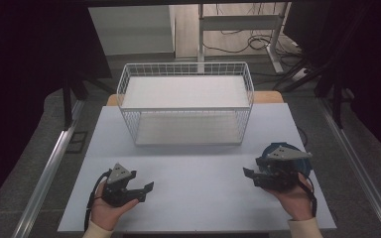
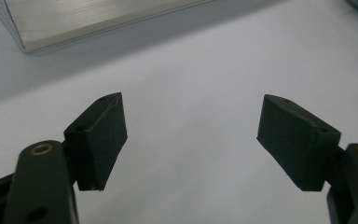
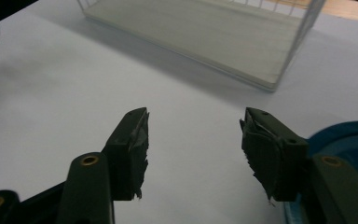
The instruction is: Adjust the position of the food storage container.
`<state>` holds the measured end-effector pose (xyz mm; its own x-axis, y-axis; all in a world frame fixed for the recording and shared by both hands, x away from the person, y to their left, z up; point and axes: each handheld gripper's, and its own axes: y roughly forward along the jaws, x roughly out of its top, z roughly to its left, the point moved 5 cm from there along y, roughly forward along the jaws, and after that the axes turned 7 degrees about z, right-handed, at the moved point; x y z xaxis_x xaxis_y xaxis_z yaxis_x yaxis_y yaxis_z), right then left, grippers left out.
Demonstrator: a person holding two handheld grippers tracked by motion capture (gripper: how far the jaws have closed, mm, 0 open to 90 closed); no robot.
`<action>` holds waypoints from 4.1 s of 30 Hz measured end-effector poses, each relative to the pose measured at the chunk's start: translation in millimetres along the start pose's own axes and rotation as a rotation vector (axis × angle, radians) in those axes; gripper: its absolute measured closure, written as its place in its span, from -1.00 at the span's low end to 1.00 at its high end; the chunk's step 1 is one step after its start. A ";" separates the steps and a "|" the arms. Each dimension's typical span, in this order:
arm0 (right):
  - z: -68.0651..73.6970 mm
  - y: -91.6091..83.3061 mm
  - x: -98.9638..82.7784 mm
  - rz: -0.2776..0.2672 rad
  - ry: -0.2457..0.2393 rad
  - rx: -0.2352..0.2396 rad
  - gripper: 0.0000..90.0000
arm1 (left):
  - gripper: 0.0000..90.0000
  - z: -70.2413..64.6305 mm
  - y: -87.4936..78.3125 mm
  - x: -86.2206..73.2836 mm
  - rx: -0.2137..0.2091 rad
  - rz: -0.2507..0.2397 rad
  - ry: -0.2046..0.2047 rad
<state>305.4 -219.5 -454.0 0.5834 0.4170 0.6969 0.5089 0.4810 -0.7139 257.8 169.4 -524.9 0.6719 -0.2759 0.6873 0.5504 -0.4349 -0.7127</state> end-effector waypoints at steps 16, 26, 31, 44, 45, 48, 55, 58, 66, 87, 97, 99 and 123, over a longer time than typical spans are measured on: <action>-54.9 -25.9 -3.2 -0.016 0.070 -0.084 0.30 | -0.51 -7.0 8.3 -2.5 0.001 0.040 0.033; -99.1 -38.6 -12.4 -0.011 0.116 -0.151 0.66 | -0.52 -4.4 7.9 -2.7 0.000 0.036 0.022; -126.1 -46.1 -16.6 -0.014 0.158 -0.207 0.91 | -0.52 -1.0 8.1 -3.2 0.000 0.040 0.017; -180.2 -52.4 -57.6 0.077 0.271 -0.350 0.98 | -0.53 -8.0 3.1 -0.3 -0.045 0.026 0.006; -180.2 -52.4 -57.6 0.077 0.271 -0.350 0.98 | -0.53 -8.0 3.1 -0.3 -0.045 0.026 0.006; -189.1 -44.8 -70.5 0.130 0.285 -0.378 0.98 | -0.53 -7.4 2.7 -0.3 -0.040 0.022 0.005; -190.7 -28.1 -79.6 0.198 0.276 -0.353 0.98 | -0.53 -4.3 2.5 -0.2 -0.039 0.018 -0.004; -184.8 -24.0 -77.6 0.207 0.243 -0.311 0.99 | -0.53 -3.3 1.7 -0.3 -0.041 0.014 -0.011; -177.3 -25.8 -75.0 0.251 0.190 -0.344 0.99 | -0.53 -2.1 2.4 -0.2 -0.041 0.016 -0.018; -145.1 -12.2 -57.9 0.267 0.133 -0.261 1.00 | -0.52 1.2 1.6 1.1 -0.033 0.006 -0.032; -124.9 -3.1 -50.5 0.289 0.116 -0.211 1.00 | -0.52 2.2 1.1 1.2 -0.026 0.002 -0.039; -119.6 -0.8 -48.7 0.297 0.103 -0.198 1.00 | -0.52 2.8 0.9 1.3 -0.026 0.001 -0.037; -75.1 20.3 -34.9 0.302 0.031 -0.075 1.00 | -0.52 3.8 1.2 1.3 -0.024 0.001 -0.035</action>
<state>342.9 -282.2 -498.0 0.7339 0.5083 0.4506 0.3541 0.2798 -0.8924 261.3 171.8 -525.4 0.6899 -0.2462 0.6807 0.5379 -0.4550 -0.7097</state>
